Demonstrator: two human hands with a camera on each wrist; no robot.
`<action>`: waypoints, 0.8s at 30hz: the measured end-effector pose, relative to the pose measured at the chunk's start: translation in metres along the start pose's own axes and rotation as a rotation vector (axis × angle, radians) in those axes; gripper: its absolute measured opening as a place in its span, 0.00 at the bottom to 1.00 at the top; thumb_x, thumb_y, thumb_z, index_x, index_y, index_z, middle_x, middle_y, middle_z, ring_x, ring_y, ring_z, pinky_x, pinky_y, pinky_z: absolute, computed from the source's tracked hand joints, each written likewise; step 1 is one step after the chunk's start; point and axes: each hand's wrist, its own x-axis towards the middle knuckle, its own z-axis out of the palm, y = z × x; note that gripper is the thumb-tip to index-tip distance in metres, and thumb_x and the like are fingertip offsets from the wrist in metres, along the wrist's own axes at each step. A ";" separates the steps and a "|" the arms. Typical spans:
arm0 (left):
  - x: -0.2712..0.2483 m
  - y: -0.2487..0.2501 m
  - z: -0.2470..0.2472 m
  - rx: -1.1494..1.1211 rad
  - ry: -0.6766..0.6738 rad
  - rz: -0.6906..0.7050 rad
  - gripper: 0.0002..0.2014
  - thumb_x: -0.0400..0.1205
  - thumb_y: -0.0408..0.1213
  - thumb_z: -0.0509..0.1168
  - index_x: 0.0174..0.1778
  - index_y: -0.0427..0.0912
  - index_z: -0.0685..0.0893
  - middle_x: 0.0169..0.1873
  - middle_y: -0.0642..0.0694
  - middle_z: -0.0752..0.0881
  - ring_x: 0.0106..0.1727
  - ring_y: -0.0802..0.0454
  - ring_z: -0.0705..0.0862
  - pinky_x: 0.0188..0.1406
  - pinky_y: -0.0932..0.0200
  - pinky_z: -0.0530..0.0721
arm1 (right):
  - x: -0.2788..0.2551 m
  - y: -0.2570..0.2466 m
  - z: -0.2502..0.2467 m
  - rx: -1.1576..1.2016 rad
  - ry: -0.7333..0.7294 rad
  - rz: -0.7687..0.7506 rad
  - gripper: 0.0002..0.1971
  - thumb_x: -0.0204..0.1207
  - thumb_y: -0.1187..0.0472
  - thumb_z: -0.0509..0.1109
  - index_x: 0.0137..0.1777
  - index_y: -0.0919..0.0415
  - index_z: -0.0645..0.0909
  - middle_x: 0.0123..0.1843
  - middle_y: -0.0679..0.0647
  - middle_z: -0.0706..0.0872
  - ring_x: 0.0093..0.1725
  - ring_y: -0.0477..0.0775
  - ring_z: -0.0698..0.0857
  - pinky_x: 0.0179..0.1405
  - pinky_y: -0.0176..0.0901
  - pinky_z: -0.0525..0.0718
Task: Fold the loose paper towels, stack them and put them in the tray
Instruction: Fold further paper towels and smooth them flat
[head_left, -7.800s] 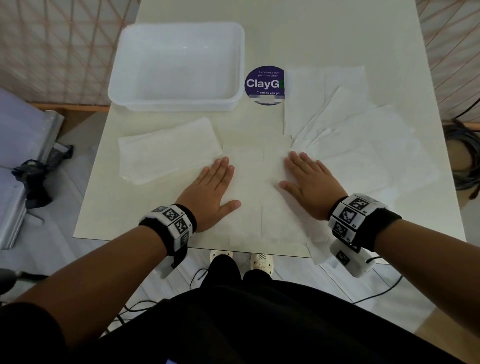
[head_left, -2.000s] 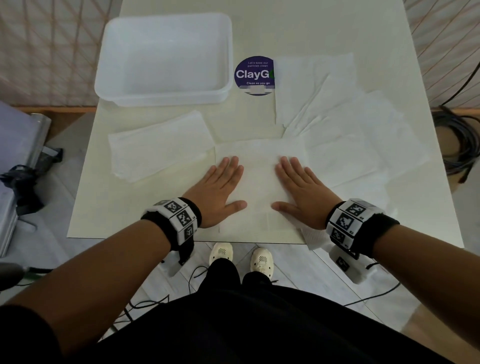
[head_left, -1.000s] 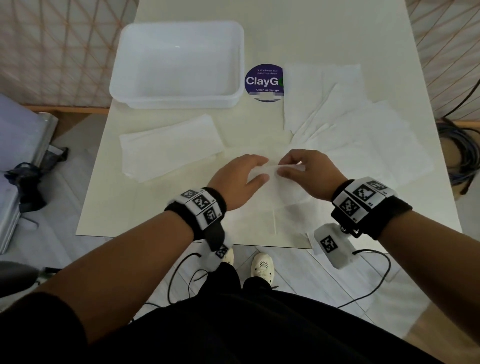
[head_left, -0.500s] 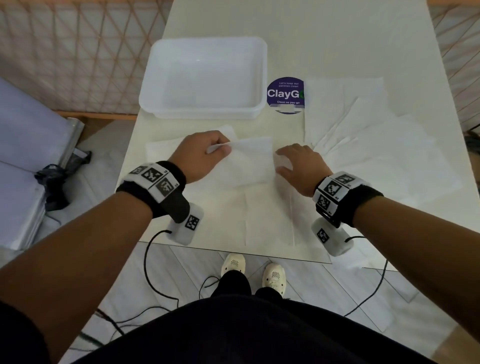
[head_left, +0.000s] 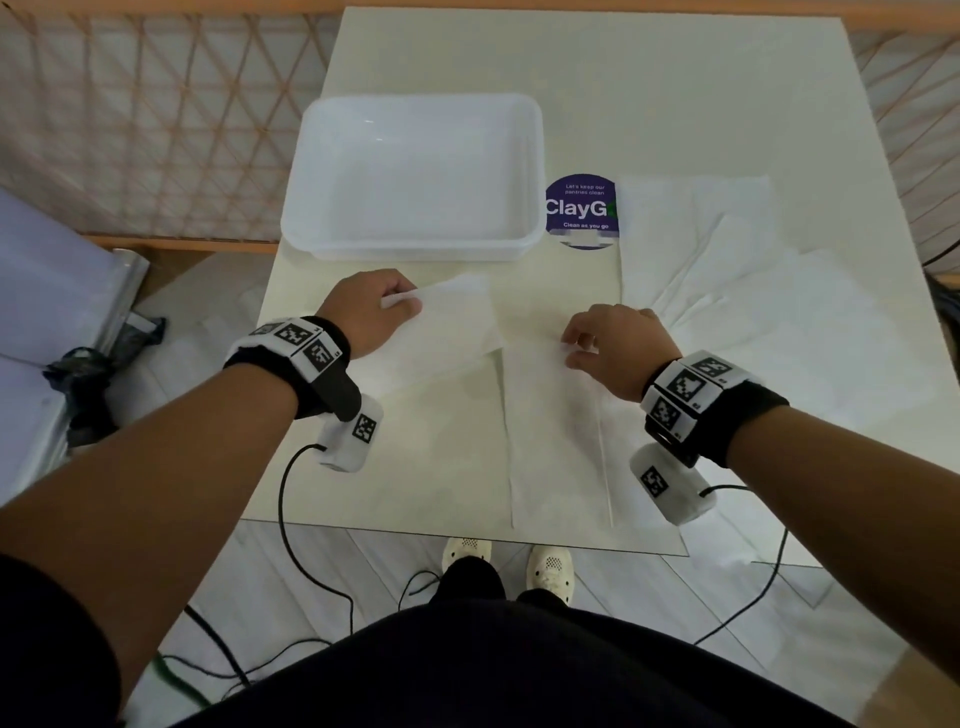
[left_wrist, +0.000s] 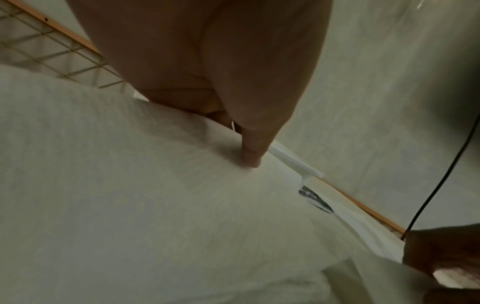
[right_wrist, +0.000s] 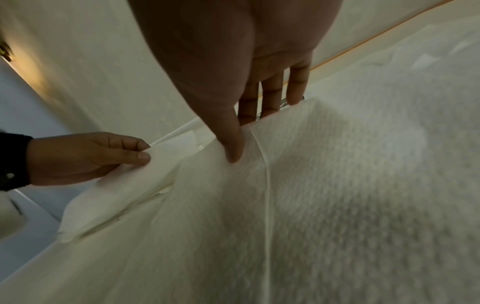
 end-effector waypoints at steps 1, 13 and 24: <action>0.002 -0.002 0.001 0.014 0.018 -0.001 0.09 0.82 0.44 0.66 0.54 0.44 0.83 0.48 0.50 0.84 0.49 0.50 0.80 0.46 0.60 0.72 | 0.000 -0.001 -0.001 0.006 -0.006 -0.012 0.09 0.76 0.55 0.69 0.54 0.51 0.83 0.48 0.46 0.81 0.52 0.52 0.81 0.57 0.46 0.68; 0.003 -0.006 0.018 0.268 0.126 0.020 0.25 0.76 0.48 0.72 0.66 0.43 0.76 0.62 0.42 0.78 0.65 0.39 0.72 0.63 0.47 0.69 | -0.009 -0.001 -0.010 0.185 -0.011 0.019 0.08 0.75 0.53 0.72 0.49 0.53 0.78 0.46 0.47 0.86 0.48 0.54 0.84 0.53 0.51 0.82; -0.057 0.073 0.061 -0.347 -0.272 0.085 0.29 0.70 0.61 0.73 0.63 0.53 0.75 0.51 0.63 0.84 0.49 0.70 0.82 0.48 0.70 0.78 | -0.022 0.006 -0.031 0.450 0.124 -0.020 0.08 0.77 0.57 0.70 0.55 0.53 0.78 0.43 0.49 0.84 0.40 0.51 0.82 0.41 0.37 0.79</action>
